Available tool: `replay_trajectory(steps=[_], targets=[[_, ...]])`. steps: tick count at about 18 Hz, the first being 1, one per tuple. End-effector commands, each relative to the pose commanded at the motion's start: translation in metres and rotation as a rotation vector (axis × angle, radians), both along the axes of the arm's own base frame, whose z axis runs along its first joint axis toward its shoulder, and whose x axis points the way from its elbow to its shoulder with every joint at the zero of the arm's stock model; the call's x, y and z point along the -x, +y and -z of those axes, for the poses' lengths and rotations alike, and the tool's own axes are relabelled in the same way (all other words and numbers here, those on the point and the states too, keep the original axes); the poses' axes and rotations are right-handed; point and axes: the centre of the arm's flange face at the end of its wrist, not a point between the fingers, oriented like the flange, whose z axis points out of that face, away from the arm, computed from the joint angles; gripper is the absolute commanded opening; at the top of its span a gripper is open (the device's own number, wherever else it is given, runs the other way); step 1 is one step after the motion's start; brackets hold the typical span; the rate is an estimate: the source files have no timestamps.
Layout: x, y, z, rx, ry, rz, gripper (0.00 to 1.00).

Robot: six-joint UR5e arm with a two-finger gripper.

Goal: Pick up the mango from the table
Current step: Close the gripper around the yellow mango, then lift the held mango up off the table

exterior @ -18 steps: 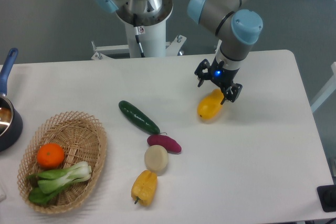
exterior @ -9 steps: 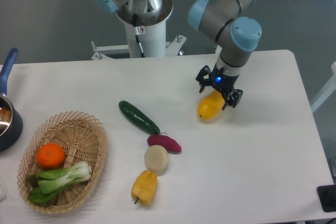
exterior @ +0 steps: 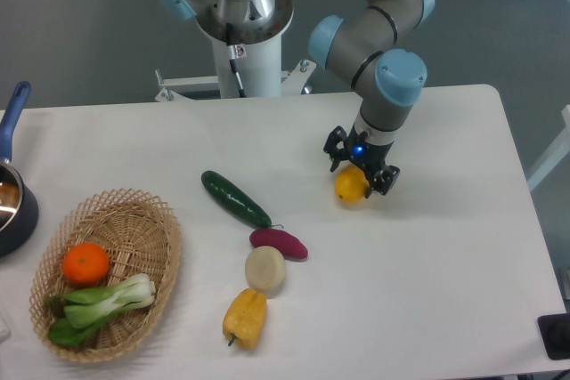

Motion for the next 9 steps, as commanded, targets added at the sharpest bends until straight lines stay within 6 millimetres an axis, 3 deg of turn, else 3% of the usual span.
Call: replay_trajectory(steps=[4, 6, 9], targets=[[0.003, 0.001, -0.005, 0.014, 0.02, 0.0, 0.44], [0.008, 0.003, -0.019, 0.003, 0.047, 0.0, 0.37], [0.022, 0.007, -0.042, -0.017, 0.092, 0.001, 0.38]])
